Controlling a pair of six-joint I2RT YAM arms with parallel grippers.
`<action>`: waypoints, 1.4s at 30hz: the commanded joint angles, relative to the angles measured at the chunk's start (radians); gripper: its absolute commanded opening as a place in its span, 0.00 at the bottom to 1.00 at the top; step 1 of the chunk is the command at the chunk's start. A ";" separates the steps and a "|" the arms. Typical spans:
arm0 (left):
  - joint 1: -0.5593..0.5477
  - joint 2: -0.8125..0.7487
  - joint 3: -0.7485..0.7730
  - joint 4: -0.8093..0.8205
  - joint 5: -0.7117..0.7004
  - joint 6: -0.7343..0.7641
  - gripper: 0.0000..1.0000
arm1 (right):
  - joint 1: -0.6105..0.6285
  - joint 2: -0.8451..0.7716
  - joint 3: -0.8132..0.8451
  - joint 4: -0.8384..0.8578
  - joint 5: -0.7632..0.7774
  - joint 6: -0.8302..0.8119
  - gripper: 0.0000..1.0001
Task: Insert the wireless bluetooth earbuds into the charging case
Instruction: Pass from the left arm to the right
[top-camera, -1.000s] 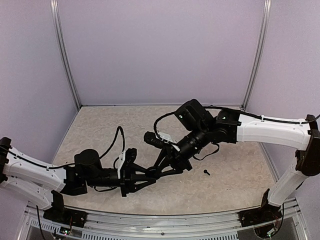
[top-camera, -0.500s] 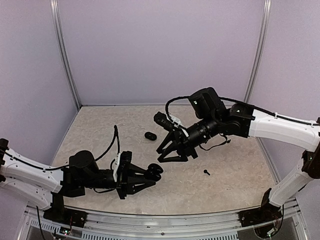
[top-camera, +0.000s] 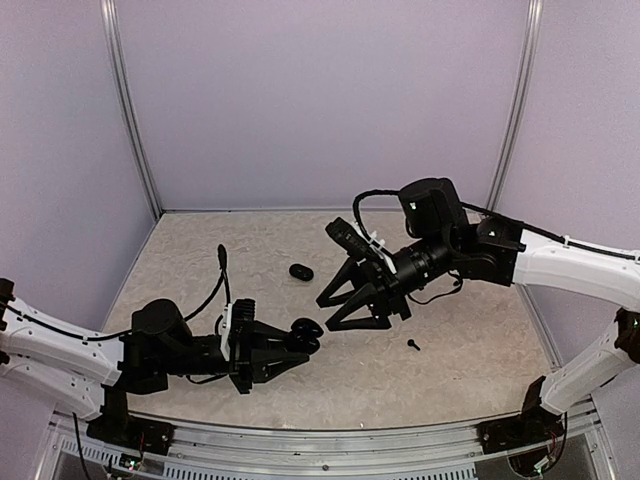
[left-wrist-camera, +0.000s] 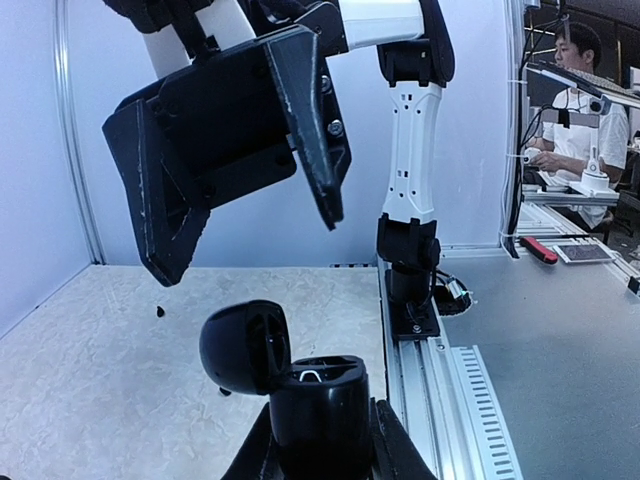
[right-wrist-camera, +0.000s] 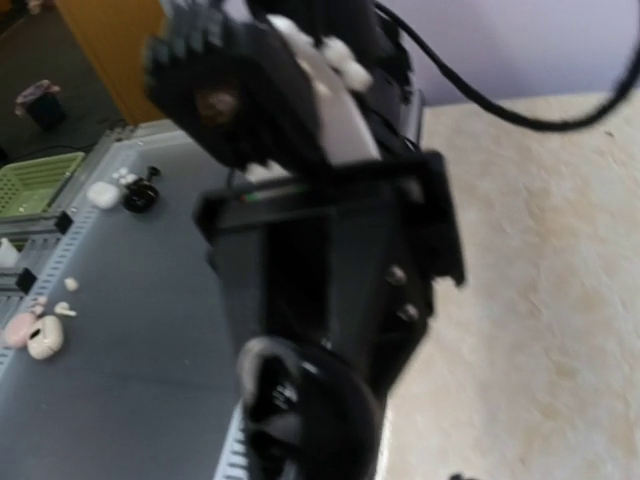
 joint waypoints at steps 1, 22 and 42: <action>-0.003 -0.008 0.004 0.042 -0.016 0.029 0.11 | 0.025 -0.004 -0.017 0.081 -0.047 0.035 0.54; -0.006 0.009 -0.001 0.126 -0.070 0.036 0.11 | 0.055 0.053 -0.074 0.272 0.030 0.183 0.31; -0.006 0.003 0.004 0.072 -0.102 0.032 0.38 | 0.057 0.048 -0.014 0.151 0.084 0.109 0.08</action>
